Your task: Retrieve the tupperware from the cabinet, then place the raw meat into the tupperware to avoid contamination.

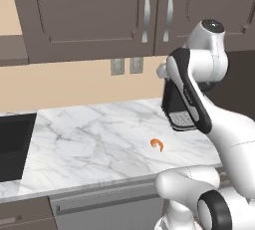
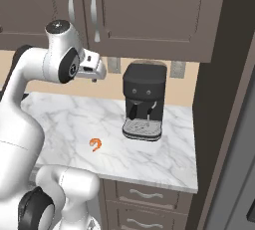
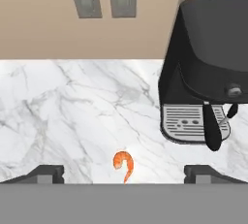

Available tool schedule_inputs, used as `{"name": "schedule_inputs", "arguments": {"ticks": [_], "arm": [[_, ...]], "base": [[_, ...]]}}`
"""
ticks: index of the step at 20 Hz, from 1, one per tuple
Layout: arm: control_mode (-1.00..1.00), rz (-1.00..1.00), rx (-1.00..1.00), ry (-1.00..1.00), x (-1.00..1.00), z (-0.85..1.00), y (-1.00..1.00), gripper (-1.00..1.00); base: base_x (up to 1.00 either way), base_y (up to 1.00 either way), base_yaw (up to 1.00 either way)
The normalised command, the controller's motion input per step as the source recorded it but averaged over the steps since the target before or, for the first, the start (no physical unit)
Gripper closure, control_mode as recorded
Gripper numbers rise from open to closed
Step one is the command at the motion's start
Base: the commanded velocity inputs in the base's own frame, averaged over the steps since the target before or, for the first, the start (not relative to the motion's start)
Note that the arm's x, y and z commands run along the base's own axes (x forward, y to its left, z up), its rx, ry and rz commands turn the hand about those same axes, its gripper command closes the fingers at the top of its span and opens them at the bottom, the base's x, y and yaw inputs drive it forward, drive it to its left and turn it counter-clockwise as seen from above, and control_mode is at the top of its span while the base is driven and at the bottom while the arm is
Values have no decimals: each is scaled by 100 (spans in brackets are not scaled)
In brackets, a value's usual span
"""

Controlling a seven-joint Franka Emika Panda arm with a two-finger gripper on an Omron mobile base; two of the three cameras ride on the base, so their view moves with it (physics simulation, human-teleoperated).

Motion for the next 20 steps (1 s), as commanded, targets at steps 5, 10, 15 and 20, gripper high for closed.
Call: {"name": "schedule_inputs", "arguments": {"ticks": [5, 10, 15, 20], "arm": [[-100, -2, 0, -23, -7, 65, 0, -100], [-100, -1, 0, -22, -4, 68, 0, -100], [-100, 0, -4, -24, 0, 50, 2, -100], [-100, 0, -6, -19, 0, 37, 0, -100]], "base": [[0, 0, 0], [0, 0, 0], [0, 0, 0], [0, 0, 0]]}}
